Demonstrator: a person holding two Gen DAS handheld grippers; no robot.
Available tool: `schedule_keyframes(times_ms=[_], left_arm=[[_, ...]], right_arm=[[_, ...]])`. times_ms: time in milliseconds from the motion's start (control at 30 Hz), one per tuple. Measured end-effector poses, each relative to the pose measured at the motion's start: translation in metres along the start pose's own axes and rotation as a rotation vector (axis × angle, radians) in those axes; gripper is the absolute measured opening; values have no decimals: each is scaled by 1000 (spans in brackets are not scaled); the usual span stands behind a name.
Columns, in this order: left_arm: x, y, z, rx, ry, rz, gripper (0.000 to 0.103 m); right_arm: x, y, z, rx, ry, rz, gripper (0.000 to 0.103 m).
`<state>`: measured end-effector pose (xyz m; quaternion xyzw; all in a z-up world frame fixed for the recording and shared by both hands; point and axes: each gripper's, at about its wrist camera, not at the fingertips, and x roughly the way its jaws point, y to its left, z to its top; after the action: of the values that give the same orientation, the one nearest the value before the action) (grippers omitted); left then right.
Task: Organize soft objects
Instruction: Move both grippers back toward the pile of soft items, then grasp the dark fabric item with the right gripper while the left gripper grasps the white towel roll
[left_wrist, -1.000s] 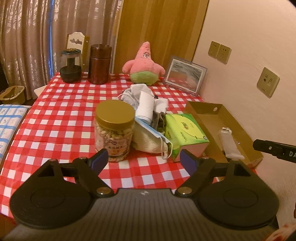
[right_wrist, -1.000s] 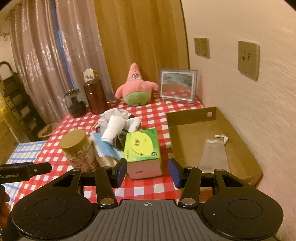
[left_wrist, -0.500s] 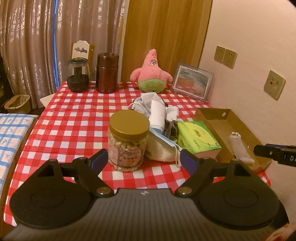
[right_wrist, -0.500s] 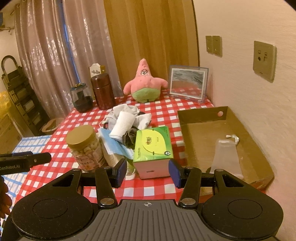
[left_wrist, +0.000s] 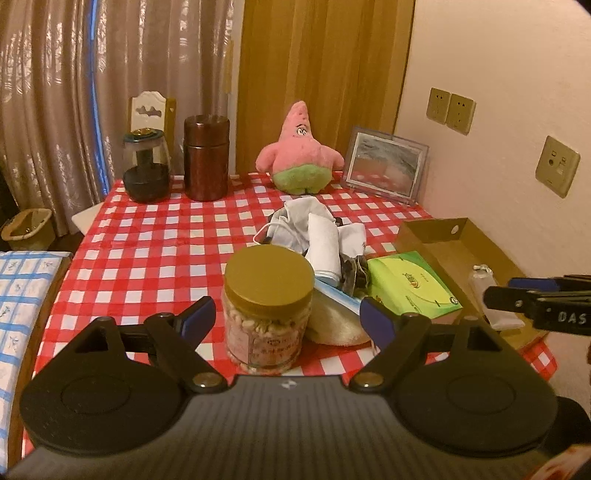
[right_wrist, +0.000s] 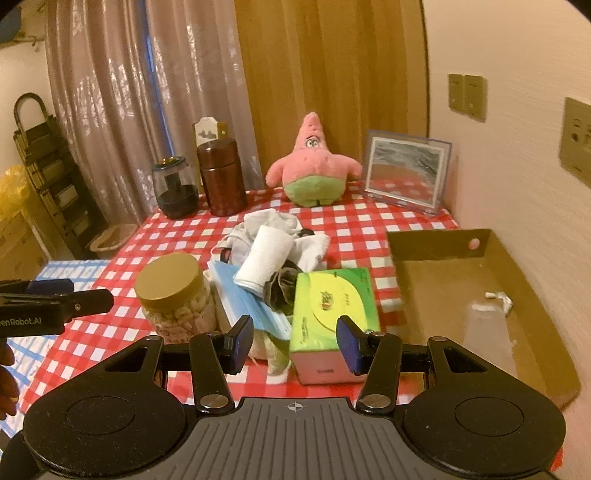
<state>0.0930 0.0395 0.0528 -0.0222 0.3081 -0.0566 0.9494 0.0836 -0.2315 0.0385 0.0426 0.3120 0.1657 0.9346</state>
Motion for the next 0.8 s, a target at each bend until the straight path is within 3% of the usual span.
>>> schedule_keyframes(times_ms=[300, 800], left_arm=[[46, 11, 26, 21, 68, -28, 83], [115, 29, 56, 81, 116, -56, 83]], right_arm=[[59, 6, 18, -33, 29, 9, 50], [155, 15, 27, -106, 97, 10, 50]])
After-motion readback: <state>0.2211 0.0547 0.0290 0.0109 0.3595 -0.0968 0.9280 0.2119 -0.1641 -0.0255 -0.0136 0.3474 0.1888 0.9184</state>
